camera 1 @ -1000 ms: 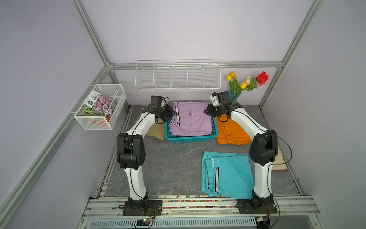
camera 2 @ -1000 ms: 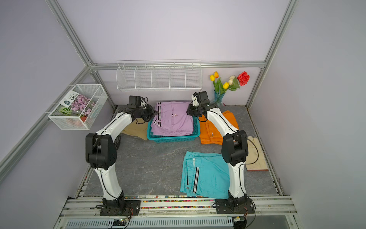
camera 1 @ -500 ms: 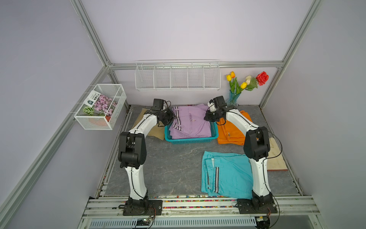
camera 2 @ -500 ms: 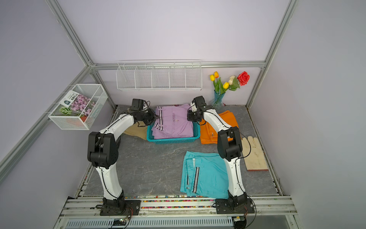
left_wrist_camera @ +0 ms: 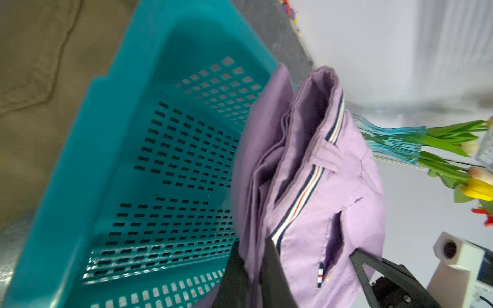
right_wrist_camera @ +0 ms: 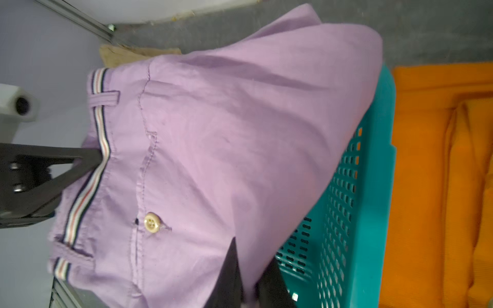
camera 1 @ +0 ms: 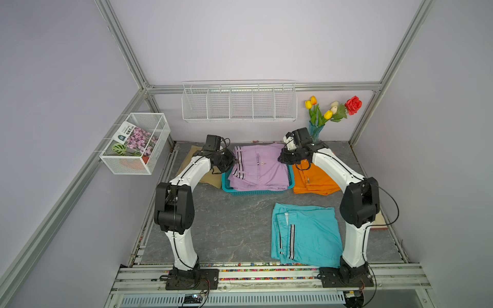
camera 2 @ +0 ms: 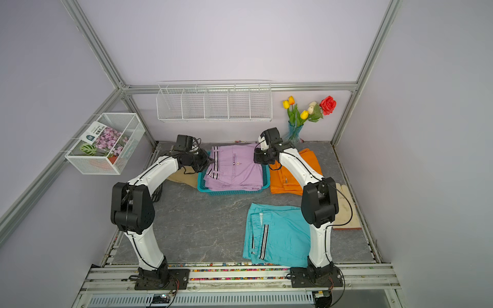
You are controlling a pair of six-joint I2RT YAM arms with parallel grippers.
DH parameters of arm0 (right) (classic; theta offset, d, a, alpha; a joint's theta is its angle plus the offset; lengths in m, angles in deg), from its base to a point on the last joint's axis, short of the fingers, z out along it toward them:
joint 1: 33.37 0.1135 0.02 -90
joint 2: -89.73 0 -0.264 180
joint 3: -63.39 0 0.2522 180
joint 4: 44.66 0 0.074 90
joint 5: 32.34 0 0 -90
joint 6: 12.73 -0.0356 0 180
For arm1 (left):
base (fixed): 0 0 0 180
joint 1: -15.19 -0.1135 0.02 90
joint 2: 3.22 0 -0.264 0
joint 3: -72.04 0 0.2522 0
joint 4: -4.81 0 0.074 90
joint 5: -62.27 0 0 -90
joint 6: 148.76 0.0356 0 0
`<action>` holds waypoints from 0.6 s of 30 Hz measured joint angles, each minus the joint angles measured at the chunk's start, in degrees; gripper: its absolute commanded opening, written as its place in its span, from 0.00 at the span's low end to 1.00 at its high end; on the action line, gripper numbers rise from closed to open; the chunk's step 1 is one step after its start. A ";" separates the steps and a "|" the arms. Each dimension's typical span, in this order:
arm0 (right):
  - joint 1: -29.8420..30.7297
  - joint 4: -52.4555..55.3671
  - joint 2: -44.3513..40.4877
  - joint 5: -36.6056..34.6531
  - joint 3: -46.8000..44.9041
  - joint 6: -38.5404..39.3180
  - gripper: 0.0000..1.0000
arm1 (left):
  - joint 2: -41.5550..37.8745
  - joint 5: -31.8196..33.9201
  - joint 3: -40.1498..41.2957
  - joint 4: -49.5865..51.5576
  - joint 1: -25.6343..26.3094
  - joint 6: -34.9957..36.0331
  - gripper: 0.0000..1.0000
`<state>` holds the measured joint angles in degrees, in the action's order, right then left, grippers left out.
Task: Put the folded long pants in the basket
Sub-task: Place the long pant in the basket.
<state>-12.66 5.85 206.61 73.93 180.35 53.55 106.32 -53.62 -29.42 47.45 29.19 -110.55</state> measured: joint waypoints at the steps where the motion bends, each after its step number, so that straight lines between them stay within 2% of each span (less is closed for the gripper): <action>1: 0.07 -0.13 1.44 -0.13 -0.59 -0.04 0.00 | 0.68 0.09 0.26 0.24 0.04 -0.02 0.00; 6: 0.48 -0.17 7.74 -0.52 -1.20 -0.57 0.00 | 4.09 0.79 0.83 1.31 0.39 -0.02 0.00; 9: 0.79 -0.46 8.11 -1.55 -0.74 -0.63 0.06 | 5.29 1.68 1.11 1.51 0.50 -0.02 0.00; 11: 0.92 -0.42 8.79 -2.05 -0.02 -0.59 0.06 | 5.25 2.32 1.11 1.22 0.57 0.00 0.00; 18: 1.03 -1.79 9.62 -3.26 0.90 -0.44 0.00 | 5.92 3.34 0.17 0.94 0.79 1.29 0.00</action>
<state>-11.64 4.06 216.22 70.67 181.25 53.11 112.24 -50.28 -29.25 48.39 29.97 -109.26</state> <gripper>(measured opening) 0.125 0.083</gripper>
